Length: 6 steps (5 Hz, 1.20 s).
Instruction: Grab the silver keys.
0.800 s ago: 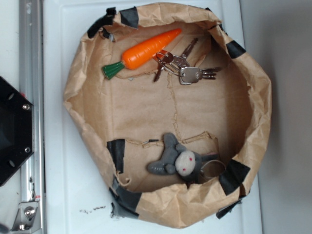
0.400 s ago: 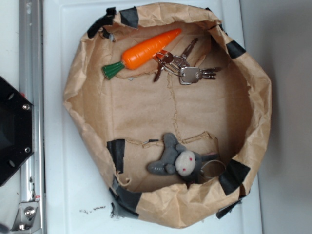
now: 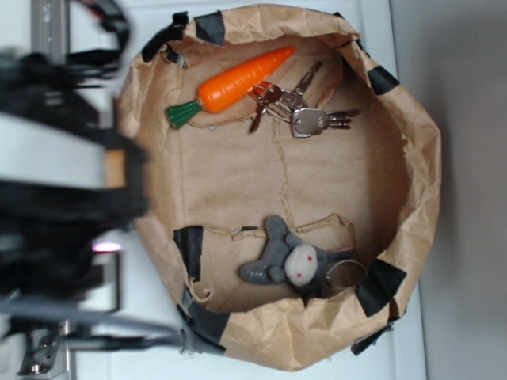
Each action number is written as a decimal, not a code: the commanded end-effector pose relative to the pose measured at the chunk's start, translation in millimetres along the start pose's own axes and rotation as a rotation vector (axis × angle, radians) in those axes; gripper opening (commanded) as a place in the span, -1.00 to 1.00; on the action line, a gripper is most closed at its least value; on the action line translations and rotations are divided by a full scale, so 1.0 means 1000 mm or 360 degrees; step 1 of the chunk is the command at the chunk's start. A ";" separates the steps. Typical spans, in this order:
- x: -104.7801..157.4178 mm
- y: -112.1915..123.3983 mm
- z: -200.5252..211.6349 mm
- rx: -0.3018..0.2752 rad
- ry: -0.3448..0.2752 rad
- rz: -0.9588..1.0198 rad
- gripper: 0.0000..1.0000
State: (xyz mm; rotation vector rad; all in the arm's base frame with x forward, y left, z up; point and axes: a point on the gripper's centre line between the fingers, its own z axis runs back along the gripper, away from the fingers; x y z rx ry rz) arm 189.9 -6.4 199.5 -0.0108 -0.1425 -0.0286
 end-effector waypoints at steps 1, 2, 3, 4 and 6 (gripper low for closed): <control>0.045 0.020 -0.025 0.0083 -0.0221 -0.0208 1.00; 0.051 0.033 -0.043 0.0119 -0.0228 -0.0348 1.00; 0.054 0.046 -0.058 0.0157 -0.0174 -0.0360 1.00; 0.054 0.046 -0.058 0.0157 -0.0174 -0.0360 1.00; 0.054 0.046 -0.058 0.0157 -0.0174 -0.0360 1.00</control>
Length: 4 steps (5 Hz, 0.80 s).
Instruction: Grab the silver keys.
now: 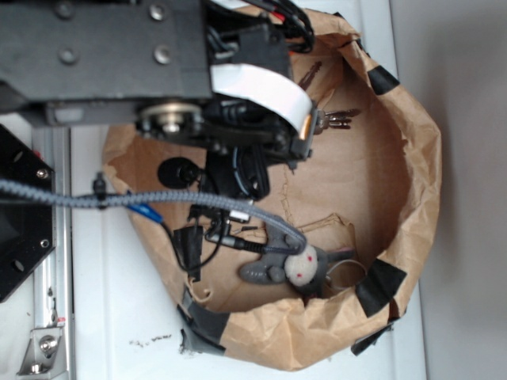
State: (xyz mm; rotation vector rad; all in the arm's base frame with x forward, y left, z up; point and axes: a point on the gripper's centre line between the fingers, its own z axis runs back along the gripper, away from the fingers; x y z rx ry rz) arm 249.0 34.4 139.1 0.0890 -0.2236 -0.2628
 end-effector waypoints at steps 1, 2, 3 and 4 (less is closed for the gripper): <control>0.005 0.005 0.009 0.0030 -0.0043 0.0024 1.00; 0.005 0.005 0.009 0.0030 -0.0043 0.0024 1.00; 0.012 0.022 -0.029 0.0017 0.0032 -0.0080 1.00; 0.011 0.024 -0.047 -0.0046 0.0037 -0.0272 1.00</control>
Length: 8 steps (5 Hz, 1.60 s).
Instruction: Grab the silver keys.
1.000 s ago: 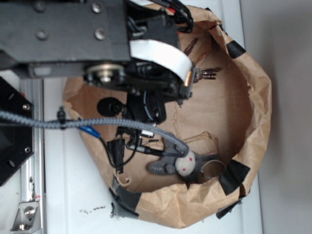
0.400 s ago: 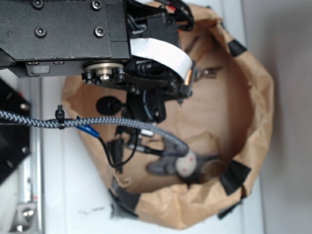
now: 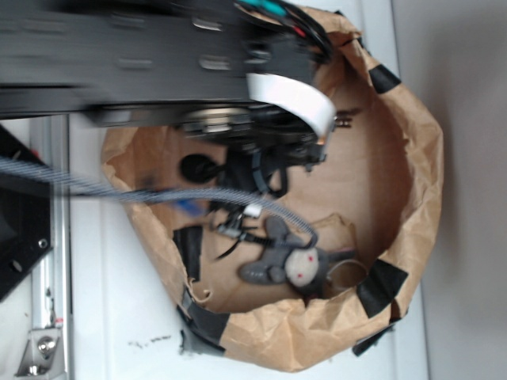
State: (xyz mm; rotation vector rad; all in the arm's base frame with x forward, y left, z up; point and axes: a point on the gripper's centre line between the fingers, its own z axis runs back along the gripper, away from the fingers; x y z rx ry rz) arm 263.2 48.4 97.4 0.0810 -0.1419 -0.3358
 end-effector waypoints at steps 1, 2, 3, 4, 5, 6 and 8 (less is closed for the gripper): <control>0.006 0.015 -0.024 0.0048 -0.0058 -0.0280 1.00; 0.003 0.018 -0.027 0.0056 -0.0087 -0.0314 1.00; 0.001 0.022 -0.032 0.0089 -0.0088 -0.0315 1.00; -0.001 0.024 -0.035 0.0106 -0.0088 -0.0313 1.00; 0.002 0.027 -0.038 0.0134 -0.0079 -0.0292 1.00; 0.001 0.033 -0.045 0.0161 -0.0062 -0.0294 1.00; 0.002 0.035 -0.060 0.0228 -0.0041 -0.0266 -1.00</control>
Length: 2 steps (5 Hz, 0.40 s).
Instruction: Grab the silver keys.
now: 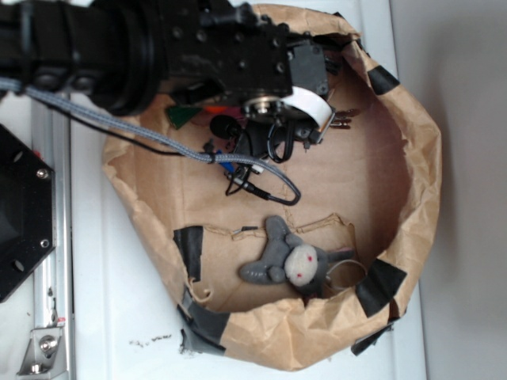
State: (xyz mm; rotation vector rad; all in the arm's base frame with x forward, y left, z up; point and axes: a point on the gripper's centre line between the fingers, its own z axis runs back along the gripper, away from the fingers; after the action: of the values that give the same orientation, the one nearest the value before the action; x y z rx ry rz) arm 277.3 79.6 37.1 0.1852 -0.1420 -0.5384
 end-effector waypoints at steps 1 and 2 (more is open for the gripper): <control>0.005 0.008 0.007 0.0072 -0.0056 0.0070 -1.00; 0.006 0.008 0.008 0.0067 -0.0056 0.0072 -1.00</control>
State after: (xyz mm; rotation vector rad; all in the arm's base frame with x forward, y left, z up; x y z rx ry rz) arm 278.7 80.3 31.5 0.1879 -0.1497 -0.5065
